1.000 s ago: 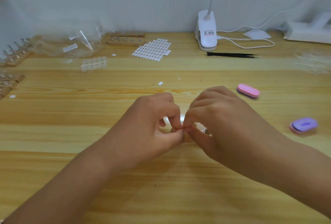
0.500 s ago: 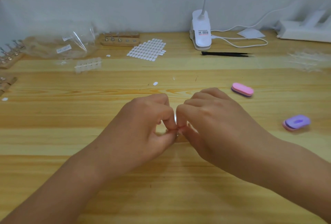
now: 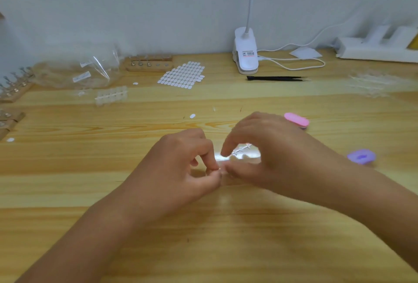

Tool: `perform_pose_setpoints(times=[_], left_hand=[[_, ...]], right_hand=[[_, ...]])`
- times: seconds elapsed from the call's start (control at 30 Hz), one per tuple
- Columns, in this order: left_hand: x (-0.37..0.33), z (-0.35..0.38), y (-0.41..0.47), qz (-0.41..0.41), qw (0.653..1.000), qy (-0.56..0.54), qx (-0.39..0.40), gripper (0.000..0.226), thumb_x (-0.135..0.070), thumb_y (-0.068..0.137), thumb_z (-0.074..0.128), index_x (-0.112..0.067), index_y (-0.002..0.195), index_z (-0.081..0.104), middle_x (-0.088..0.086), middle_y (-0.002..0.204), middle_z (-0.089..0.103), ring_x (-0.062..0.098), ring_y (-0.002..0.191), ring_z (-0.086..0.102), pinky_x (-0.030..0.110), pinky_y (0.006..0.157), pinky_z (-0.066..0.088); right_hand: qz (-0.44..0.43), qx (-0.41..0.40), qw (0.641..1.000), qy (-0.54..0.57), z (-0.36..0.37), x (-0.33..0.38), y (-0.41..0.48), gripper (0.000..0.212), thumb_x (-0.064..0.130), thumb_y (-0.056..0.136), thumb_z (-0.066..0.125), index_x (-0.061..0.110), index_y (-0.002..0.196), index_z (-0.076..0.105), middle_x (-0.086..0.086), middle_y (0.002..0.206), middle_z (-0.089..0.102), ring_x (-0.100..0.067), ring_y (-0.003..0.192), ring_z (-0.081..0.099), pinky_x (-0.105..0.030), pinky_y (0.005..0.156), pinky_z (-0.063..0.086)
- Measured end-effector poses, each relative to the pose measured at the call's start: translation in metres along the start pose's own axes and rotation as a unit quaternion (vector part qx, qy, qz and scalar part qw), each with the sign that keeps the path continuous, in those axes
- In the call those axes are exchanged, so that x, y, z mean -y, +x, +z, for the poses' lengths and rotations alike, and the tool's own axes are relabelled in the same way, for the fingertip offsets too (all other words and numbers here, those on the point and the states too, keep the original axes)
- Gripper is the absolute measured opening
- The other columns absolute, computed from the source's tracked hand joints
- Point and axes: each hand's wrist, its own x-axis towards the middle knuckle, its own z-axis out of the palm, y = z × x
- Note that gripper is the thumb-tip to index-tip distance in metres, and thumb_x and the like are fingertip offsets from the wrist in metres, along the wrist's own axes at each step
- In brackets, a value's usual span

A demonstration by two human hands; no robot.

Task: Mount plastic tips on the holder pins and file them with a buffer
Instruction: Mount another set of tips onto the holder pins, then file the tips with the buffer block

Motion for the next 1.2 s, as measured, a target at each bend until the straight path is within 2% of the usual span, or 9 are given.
perform_pose_setpoints(times=[0.07, 0.13, 0.27, 0.47, 0.57, 0.67, 0.8, 1.0, 1.2], left_hand=[[0.003, -0.001, 0.0, -0.011, 1.0, -0.01, 0.007, 0.007, -0.027, 0.07, 0.072, -0.026, 0.068, 0.065, -0.012, 0.076, 0.062, 0.012, 0.078, 0.06, 0.021, 0.069, 0.048], [0.006, -0.002, 0.0, -0.03, 0.999, -0.014, 0.019, 0.007, -0.03, 0.07, 0.071, -0.03, 0.072, 0.064, -0.012, 0.081, 0.064, 0.012, 0.081, 0.062, 0.025, 0.069, 0.049], [0.009, 0.005, -0.001, -0.07, 0.993, -0.091, 0.031, 0.015, -0.016, 0.069, 0.082, -0.026, 0.074, 0.071, -0.007, 0.08, 0.067, 0.003, 0.075, 0.061, 0.009, 0.062, 0.04], [0.007, 0.011, -0.004, -0.123, 0.979, -0.161, -0.026, 0.01, -0.003, 0.069, 0.086, -0.009, 0.069, 0.078, 0.011, 0.079, 0.07, 0.011, 0.066, 0.058, 0.015, 0.057, 0.039], [0.0, 0.015, -0.012, -0.024, 0.997, -0.021, -0.067, 0.008, -0.008, 0.072, 0.085, -0.012, 0.074, 0.078, -0.003, 0.082, 0.072, 0.01, 0.076, 0.067, 0.026, 0.066, 0.052], [-0.012, 0.017, -0.019, 0.091, 0.975, 0.145, -0.144, 0.005, -0.015, 0.072, 0.082, -0.015, 0.072, 0.077, -0.007, 0.086, 0.075, 0.012, 0.078, 0.07, 0.035, 0.071, 0.054], [-0.032, 0.016, -0.02, 0.031, 0.979, -0.01, -0.201, 0.009, -0.014, 0.074, 0.079, -0.021, 0.075, 0.075, -0.017, 0.075, 0.072, -0.003, 0.067, 0.066, 0.025, 0.066, 0.052], [-0.044, 0.022, -0.013, 0.015, 0.975, -0.162, -0.153, 0.013, -0.01, 0.074, 0.084, -0.019, 0.082, 0.08, -0.007, 0.076, 0.071, 0.015, 0.066, 0.065, 0.027, 0.057, 0.052], [-0.035, 0.033, -0.017, -0.007, 0.971, -0.2, -0.132, 0.006, -0.014, 0.076, 0.08, -0.018, 0.081, 0.08, -0.006, 0.077, 0.067, 0.013, 0.064, 0.06, 0.02, 0.059, 0.047]], right_hand=[[0.051, -0.085, 0.99, 0.095, -0.013, -0.024, 0.0, 0.03, 0.051, 0.08, 0.06, 0.032, 0.098, 0.075, 0.016, 0.099, 0.069, 0.001, 0.095, 0.055, -0.013, 0.081, 0.04], [0.112, -0.157, 0.979, 0.06, -0.02, -0.059, 0.0, 0.028, 0.045, 0.085, 0.061, 0.027, 0.1, 0.076, 0.011, 0.102, 0.072, -0.001, 0.088, 0.057, -0.019, 0.075, 0.041], [0.197, -0.111, 0.974, 0.0, -0.005, -0.107, -0.004, 0.024, 0.023, 0.092, 0.071, 0.016, 0.115, 0.073, -0.003, 0.117, 0.071, -0.023, 0.111, 0.06, -0.031, 0.088, 0.041], [0.134, -0.149, 0.973, 0.117, 0.001, -0.116, -0.014, 0.026, 0.0, 0.085, 0.075, 0.023, 0.099, 0.07, 0.012, 0.094, 0.07, 0.013, 0.082, 0.061, 0.0, 0.076, 0.041], [0.106, -0.179, 0.962, 0.179, -0.005, -0.104, -0.027, 0.037, -0.006, 0.084, 0.074, 0.026, 0.101, 0.068, 0.013, 0.097, 0.071, 0.002, 0.092, 0.069, -0.008, 0.089, 0.048], [0.037, -0.217, 0.962, 0.161, -0.007, -0.084, -0.046, 0.037, -0.008, 0.083, 0.074, 0.025, 0.101, 0.07, 0.018, 0.101, 0.071, 0.004, 0.097, 0.068, -0.005, 0.09, 0.046], [-0.073, -0.279, 0.952, 0.098, 0.002, -0.058, -0.065, 0.029, 0.003, 0.088, 0.075, 0.02, 0.111, 0.07, 0.011, 0.11, 0.066, -0.004, 0.101, 0.06, -0.014, 0.09, 0.045], [-0.193, -0.316, 0.926, 0.078, 0.032, -0.035, -0.074, 0.024, 0.008, 0.095, 0.062, 0.012, 0.117, 0.071, 0.0, 0.117, 0.065, -0.017, 0.108, 0.064, -0.025, 0.095, 0.049], [-0.182, -0.318, 0.93, 0.033, 0.04, -0.046, -0.072, 0.027, 0.002, 0.096, 0.056, 0.006, 0.118, 0.071, -0.004, 0.115, 0.067, -0.022, 0.104, 0.064, -0.027, 0.094, 0.049]])
